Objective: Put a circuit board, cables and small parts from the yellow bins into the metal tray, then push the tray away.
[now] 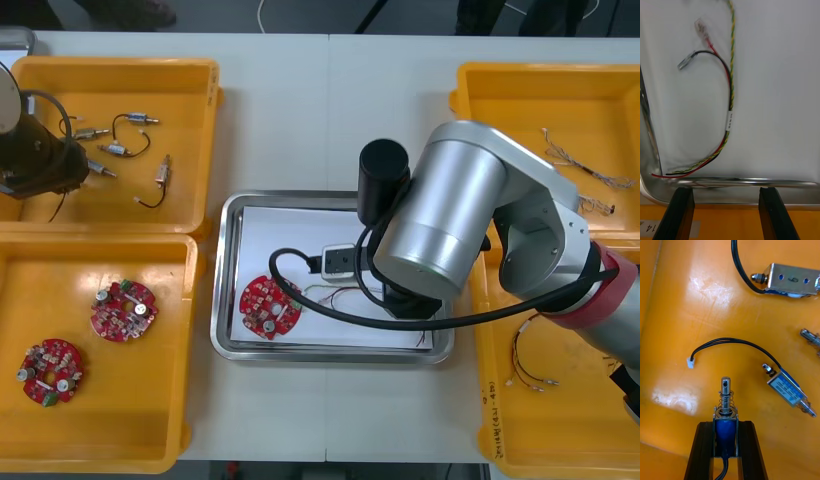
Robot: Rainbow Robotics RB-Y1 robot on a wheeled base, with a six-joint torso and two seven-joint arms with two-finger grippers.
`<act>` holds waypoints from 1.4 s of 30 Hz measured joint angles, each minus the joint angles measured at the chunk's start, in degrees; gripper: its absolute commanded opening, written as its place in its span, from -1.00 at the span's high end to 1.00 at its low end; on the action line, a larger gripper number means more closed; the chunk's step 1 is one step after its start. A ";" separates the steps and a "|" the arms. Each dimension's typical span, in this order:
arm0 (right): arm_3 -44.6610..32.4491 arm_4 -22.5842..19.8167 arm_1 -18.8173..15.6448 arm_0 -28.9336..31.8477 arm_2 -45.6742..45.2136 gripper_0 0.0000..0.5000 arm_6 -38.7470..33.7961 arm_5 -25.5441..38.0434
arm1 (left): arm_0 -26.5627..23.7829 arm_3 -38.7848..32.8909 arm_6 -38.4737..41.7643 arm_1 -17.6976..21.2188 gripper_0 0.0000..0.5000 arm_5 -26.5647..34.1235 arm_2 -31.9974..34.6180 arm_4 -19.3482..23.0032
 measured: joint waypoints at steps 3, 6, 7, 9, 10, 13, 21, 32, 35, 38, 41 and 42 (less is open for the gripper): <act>-1.65 0.00 1.13 0.00 -3.65 -1.00 0.00 0.02 | 0.00 -2.14 -0.02 0.00 1.00 2.82 1.73 -0.23; -2.68 -0.03 1.82 0.00 -6.89 -1.00 0.00 0.09 | 0.00 -4.11 -0.03 0.00 1.00 5.29 2.73 -0.48; -2.99 -0.09 1.92 0.00 -7.92 -1.00 0.00 0.10 | 0.00 -4.81 -0.03 0.00 1.00 6.25 2.86 -0.65; -3.55 -0.25 1.97 0.00 -9.77 -1.00 0.00 0.12 | 0.00 -6.24 -0.04 0.00 1.00 7.87 2.89 -0.78; -3.89 -0.26 1.97 0.00 -10.64 -1.00 0.00 0.12 | 0.00 -7.00 -0.04 0.00 1.00 8.75 2.89 -0.78; -4.97 -0.45 1.98 0.00 -13.30 -1.00 0.00 0.13 | 0.00 -9.20 -0.04 0.00 1.00 11.26 2.89 -0.78; -5.59 -1.82 1.95 0.00 -21.01 -1.00 0.00 0.15 | 0.00 -16.49 -0.06 -0.01 1.00 19.05 2.89 -0.67; -5.30 -1.84 -0.59 0.00 -28.97 -1.00 0.00 0.16 | 0.00 -27.22 -0.06 -1.07 1.00 27.28 2.89 0.35; -4.24 -2.03 -1.83 0.01 -31.33 -1.00 0.00 0.17 | 0.00 -28.97 -0.06 -1.73 1.00 28.11 2.89 0.74; -3.32 -2.03 -3.00 0.03 -33.54 -1.00 0.00 0.17 | 0.00 -30.54 -0.06 -2.59 1.00 28.19 2.89 0.99; -2.39 -2.00 -4.00 0.04 -36.15 -1.00 0.00 0.17 | 0.00 -32.71 -0.06 -3.89 1.00 28.23 2.89 1.03; -2.02 -1.98 -4.27 0.05 -37.03 -1.00 0.00 0.17 | 0.00 -33.52 -0.06 -4.38 1.00 28.24 2.89 1.04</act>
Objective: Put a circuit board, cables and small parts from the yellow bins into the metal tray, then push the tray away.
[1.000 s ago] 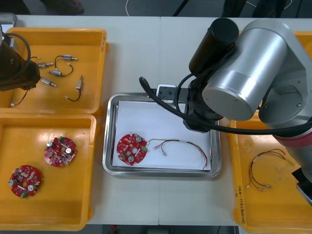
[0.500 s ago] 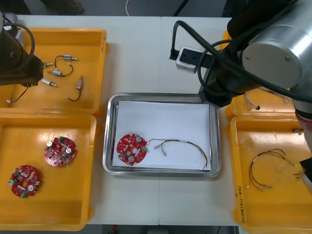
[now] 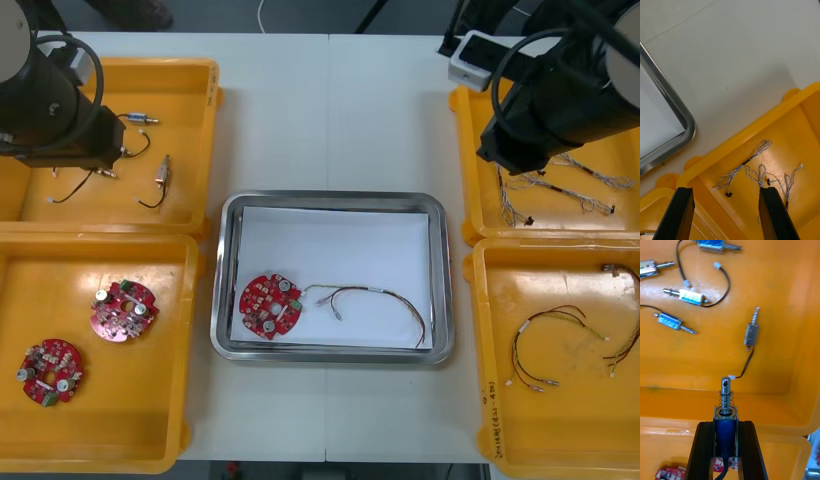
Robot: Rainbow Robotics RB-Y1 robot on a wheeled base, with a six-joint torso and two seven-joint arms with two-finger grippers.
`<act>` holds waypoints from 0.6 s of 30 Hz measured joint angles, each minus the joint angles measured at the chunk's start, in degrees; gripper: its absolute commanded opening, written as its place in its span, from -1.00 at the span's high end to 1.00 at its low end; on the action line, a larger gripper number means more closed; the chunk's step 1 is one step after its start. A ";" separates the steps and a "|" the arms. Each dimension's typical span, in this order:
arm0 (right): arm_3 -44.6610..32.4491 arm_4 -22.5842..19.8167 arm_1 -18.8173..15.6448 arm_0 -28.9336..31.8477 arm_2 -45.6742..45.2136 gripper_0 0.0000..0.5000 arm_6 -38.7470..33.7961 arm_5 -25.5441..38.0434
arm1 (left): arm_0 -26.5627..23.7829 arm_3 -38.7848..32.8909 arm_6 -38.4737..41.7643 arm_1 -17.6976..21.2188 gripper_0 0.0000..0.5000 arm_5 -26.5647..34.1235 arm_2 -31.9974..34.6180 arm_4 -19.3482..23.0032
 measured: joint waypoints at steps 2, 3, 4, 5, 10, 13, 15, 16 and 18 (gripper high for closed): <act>1.08 0.16 -0.50 0.00 -1.75 -1.00 0.00 0.00 | 0.00 -1.77 0.00 -1.04 1.00 0.03 -0.01 0.06; 1.64 0.33 -0.67 0.00 -2.52 -1.00 0.00 0.00 | 0.00 -2.59 0.00 -1.49 1.00 0.05 -0.07 0.12; 2.18 0.59 -0.84 0.01 -3.31 -1.00 0.00 0.00 | 0.00 -3.47 0.00 -1.95 1.00 0.06 -0.28 0.20; 2.85 1.03 -0.97 0.01 -4.08 -1.00 0.00 0.00 | 0.00 -4.43 0.00 -2.34 1.00 0.07 -0.70 0.26; 5.70 3.92 -1.23 0.02 -7.43 -1.00 0.00 0.01 | -0.06 -8.17 0.00 -3.58 1.00 0.08 -4.71 0.59; 7.42 5.58 -1.36 0.02 -9.24 -1.00 0.01 0.01 | -0.53 -9.68 0.02 -4.07 1.00 0.09 -8.11 1.44; 8.43 6.08 -1.47 0.02 -10.55 -1.00 0.04 0.01 | -1.05 -9.94 0.08 -4.43 1.00 0.09 -10.29 2.70; 8.81 6.10 -1.59 0.02 -11.24 -1.00 0.09 0.01 | -1.29 -9.97 0.13 -4.65 1.00 0.09 -11.24 3.29; 9.63 6.12 -1.93 0.02 -12.71 -1.00 0.45 0.01 | -1.75 -9.98 0.35 -5.15 1.00 0.09 -13.01 4.12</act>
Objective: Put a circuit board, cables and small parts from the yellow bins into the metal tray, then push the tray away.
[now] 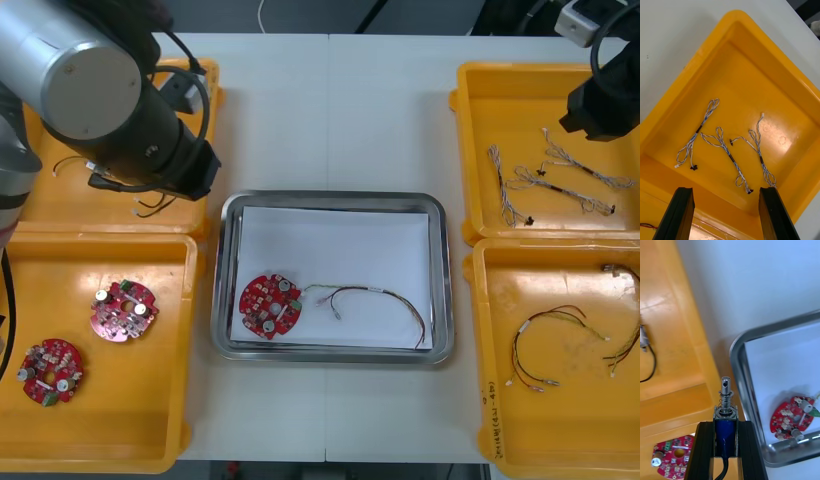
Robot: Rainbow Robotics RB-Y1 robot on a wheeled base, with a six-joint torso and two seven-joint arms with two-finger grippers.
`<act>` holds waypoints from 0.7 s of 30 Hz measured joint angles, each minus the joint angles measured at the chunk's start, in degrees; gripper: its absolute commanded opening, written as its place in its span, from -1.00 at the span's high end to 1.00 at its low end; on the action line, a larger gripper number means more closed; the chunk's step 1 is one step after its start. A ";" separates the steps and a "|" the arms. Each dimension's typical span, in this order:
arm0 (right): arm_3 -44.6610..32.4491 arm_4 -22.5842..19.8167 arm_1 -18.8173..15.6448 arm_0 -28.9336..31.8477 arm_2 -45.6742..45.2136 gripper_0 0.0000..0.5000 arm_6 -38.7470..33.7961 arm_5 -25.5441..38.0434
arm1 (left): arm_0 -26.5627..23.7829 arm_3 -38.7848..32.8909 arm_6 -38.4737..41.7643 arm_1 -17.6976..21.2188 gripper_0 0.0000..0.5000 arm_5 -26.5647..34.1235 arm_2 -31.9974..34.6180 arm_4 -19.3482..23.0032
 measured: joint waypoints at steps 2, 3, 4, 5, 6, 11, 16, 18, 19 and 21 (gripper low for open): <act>1.04 0.00 -0.40 0.00 -1.55 -1.00 0.59 0.00 | -0.41 -0.01 0.88 -0.43 1.00 0.00 -1.94 0.36; 1.63 -0.01 -0.59 0.00 -2.20 -1.00 0.78 0.00 | -0.59 0.00 1.46 -0.55 1.00 0.01 -2.96 0.39; 2.38 -0.01 -0.81 0.00 -2.74 -1.00 0.83 0.00 | -0.75 0.00 2.19 -0.62 1.00 0.00 -4.05 0.41; 3.25 -0.03 -1.04 0.00 -3.13 -1.00 0.83 0.00 | -0.90 0.07 3.00 -0.68 1.00 -0.05 -5.14 0.49; 4.12 -0.05 -1.27 0.00 -3.35 -1.00 0.83 0.00 | -1.03 0.24 3.82 -0.75 1.00 -0.32 -6.18 0.63; 7.89 -0.04 -2.42 -0.08 -3.42 -1.00 1.04 0.00 | -1.53 3.46 6.27 -1.77 1.00 -4.08 -10.04 1.28; 14.14 0.55 -2.73 -2.19 -3.42 -1.00 4.51 0.00 | -2.64 7.02 6.27 -2.91 1.00 -7.15 -13.39 1.29; 17.41 1.34 -2.74 -3.72 -3.42 -1.00 4.59 0.00 | -3.07 8.33 6.27 -3.43 1.00 -8.26 -14.35 1.29; 19.07 1.65 -2.74 -4.58 -3.42 -1.00 4.59 0.00 | -3.23 9.00 6.27 -3.72 1.00 -8.77 -14.69 1.29; 22.28 2.42 -2.74 -6.35 -3.42 -1.00 4.78 0.00 | -3.53 10.46 6.27 -4.32 1.00 -9.58 -15.15 1.29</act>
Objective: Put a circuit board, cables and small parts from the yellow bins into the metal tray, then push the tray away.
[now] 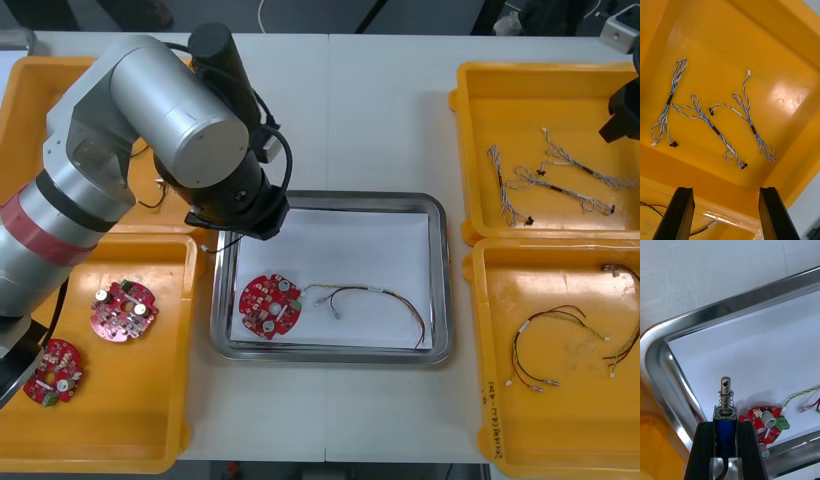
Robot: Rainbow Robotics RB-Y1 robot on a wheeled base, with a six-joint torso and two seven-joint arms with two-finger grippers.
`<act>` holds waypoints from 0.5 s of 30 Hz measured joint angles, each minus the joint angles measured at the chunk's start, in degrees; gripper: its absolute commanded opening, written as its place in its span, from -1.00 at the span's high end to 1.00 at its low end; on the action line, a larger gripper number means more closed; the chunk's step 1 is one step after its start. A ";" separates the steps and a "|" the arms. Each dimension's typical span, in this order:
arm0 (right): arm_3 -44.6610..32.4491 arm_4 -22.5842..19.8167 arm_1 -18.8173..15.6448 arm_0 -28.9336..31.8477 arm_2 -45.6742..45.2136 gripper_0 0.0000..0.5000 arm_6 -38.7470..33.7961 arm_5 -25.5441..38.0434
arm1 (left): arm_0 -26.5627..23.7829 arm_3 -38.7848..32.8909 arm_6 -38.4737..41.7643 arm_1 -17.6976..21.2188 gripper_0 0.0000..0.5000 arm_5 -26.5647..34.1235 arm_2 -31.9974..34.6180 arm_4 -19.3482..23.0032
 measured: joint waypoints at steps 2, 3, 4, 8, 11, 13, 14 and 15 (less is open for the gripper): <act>2.58 0.86 -0.02 -1.56 0.00 -1.00 1.62 0.00 | -0.16 1.33 0.00 -0.43 1.00 -0.83 -0.47 -0.04; 3.98 1.24 -0.07 -2.28 0.00 -1.00 3.34 0.00 | -0.27 2.12 0.00 -0.59 1.00 -1.49 -0.86 -0.07; 5.14 1.47 -0.14 -2.86 0.00 -1.00 5.11 0.00 | -0.35 2.76 0.00 -0.66 1.00 -2.08 -1.29 -0.08; 9.43 2.54 -0.62 -4.54 0.00 -1.00 10.07 0.00 | -0.69 5.21 0.00 -0.73 1.00 -4.84 -3.24 -0.11; 12.01 3.47 -0.96 -5.48 0.00 -1.00 10.83 0.00 | -0.72 6.62 0.00 -0.74 1.00 -6.21 -4.49 -0.25; 13.92 3.98 -1.19 -6.22 0.00 -1.00 12.85 0.00 | -0.75 7.35 0.00 -0.74 1.00 -6.55 -5.32 -0.45; 14.95 4.18 -1.30 -6.61 0.00 -1.00 14.27 0.00 | -0.75 7.67 0.00 -0.74 1.00 -6.67 -5.67 -0.53; 16.10 4.41 -1.41 -7.06 0.00 -1.00 15.88 0.00 | -0.76 8.04 0.00 -0.74 1.00 -6.82 -6.00 -0.57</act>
